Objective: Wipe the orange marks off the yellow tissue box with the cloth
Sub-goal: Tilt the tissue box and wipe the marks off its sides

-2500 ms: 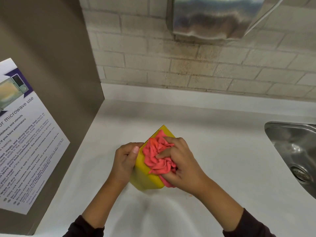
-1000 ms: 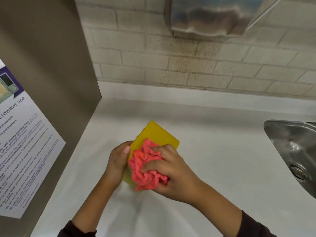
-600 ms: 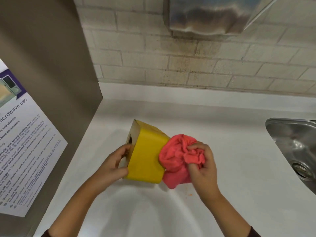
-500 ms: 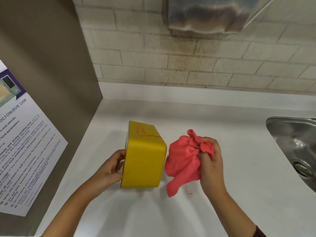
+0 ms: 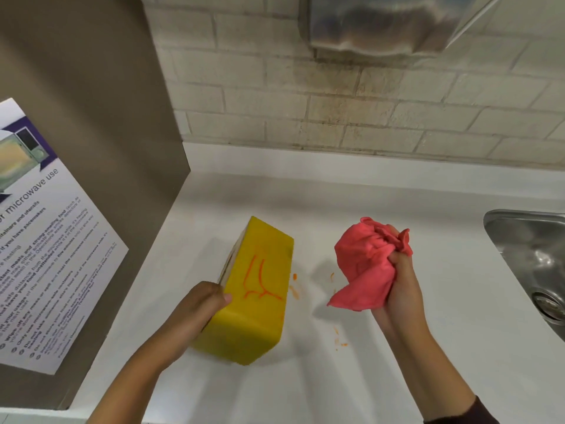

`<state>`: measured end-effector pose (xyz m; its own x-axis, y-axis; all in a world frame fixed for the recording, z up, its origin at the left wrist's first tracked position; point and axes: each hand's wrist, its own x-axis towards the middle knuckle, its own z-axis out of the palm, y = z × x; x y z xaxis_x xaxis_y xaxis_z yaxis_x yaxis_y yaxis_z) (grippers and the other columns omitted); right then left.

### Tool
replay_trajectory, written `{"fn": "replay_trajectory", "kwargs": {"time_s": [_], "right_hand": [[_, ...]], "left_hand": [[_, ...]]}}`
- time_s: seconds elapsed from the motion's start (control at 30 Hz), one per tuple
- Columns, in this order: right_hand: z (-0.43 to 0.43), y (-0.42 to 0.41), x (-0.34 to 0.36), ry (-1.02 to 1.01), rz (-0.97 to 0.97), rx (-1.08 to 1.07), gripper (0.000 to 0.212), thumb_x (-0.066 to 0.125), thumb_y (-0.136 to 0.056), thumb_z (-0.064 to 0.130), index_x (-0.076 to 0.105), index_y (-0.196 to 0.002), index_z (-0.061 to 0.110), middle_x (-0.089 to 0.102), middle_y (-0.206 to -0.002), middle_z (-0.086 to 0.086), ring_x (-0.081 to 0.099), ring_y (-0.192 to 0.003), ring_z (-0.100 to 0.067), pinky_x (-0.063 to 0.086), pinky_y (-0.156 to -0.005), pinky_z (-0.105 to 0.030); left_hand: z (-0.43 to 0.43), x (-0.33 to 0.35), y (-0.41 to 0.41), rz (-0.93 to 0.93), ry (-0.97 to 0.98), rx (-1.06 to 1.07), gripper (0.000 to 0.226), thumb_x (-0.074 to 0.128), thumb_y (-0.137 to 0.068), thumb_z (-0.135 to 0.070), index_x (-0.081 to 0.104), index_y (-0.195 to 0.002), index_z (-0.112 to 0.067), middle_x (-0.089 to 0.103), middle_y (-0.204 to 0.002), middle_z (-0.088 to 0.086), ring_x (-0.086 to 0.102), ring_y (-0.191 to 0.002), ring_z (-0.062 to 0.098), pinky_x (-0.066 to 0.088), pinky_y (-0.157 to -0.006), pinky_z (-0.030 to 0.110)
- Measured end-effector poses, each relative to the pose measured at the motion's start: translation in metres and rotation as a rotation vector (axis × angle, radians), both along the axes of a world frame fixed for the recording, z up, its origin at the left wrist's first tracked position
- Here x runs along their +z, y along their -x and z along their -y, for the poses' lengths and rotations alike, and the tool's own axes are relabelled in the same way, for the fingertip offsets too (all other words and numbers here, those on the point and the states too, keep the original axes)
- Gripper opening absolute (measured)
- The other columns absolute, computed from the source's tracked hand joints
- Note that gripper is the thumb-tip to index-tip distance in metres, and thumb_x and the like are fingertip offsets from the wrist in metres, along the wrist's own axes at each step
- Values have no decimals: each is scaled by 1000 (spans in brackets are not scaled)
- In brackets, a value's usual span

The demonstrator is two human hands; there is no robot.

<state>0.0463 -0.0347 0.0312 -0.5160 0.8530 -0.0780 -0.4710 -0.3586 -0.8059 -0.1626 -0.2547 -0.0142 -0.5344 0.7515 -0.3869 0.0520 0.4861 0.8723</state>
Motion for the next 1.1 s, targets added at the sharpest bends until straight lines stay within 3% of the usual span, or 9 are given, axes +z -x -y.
{"fn": "replay_trajectory", "kwargs": {"time_s": [0.07,0.13,0.17,0.33,0.5,0.63,0.8,0.97,1.1], "right_hand": [[-1,1,-4,29,21,-2,66,49,-82,42,40,-136,5,50,-138,-16,50,-124,-29,43,-99,-43],[-3,1,-11,23,63,-10,49,43,-91,38,45,-132,11,55,-128,-12,56,-110,-29,54,-66,-36],[-4,1,-13,3,69,-22,40,44,-93,34,49,-127,14,59,-122,-10,58,-105,-29,53,-60,-31],[3,11,-25,-275,218,-97,36,43,-88,10,50,-119,27,58,-127,-3,58,-115,-18,45,-94,-32],[19,43,-32,-562,328,-141,34,50,-82,9,52,-105,34,57,-107,12,59,-94,3,47,-76,-11],[23,73,-40,-645,365,-55,31,53,-79,4,50,-103,24,55,-109,2,56,-99,-2,45,-85,-16],[32,93,-57,-823,423,69,33,57,-80,-11,57,-102,14,56,-115,-7,50,-118,-12,44,-99,-38],[30,85,-64,-1149,378,184,43,65,-69,-13,60,-101,16,53,-115,24,49,-120,-19,42,-98,-35],[15,69,-59,-1241,377,179,28,67,-73,6,57,-96,19,58,-107,11,52,-108,-17,43,-89,-29]], "left_hand": [[-7,8,-8,-33,-19,-27,54,54,-67,-47,56,-92,1,54,-103,15,54,-100,30,38,-78,33],[4,4,-8,-33,-91,-37,64,52,-56,-53,58,-102,-8,53,-110,5,52,-104,21,40,-86,34],[8,-1,-9,-23,-119,-32,66,52,-55,-53,58,-108,-13,52,-118,0,51,-110,17,40,-91,34],[6,-12,0,24,-237,-3,59,52,-54,-48,61,-109,-27,55,-124,-6,52,-115,12,43,-86,25],[6,-15,5,-37,-293,-54,38,49,-70,-38,63,-102,-53,66,-111,-23,60,-106,3,48,-78,13],[4,-16,2,-25,-336,-50,44,49,-74,-35,59,-115,-48,65,-119,-19,58,-114,7,48,-84,13],[4,-23,2,-78,-396,-71,46,45,-77,-37,55,-120,-47,64,-119,-16,60,-111,9,49,-83,14],[3,-30,3,-57,-452,3,43,47,-76,-40,58,-117,-43,66,-116,-19,61,-110,10,49,-80,13],[3,-32,2,-78,-452,-30,47,45,-79,-37,53,-126,-41,64,-121,-12,60,-112,16,51,-85,21]]}}
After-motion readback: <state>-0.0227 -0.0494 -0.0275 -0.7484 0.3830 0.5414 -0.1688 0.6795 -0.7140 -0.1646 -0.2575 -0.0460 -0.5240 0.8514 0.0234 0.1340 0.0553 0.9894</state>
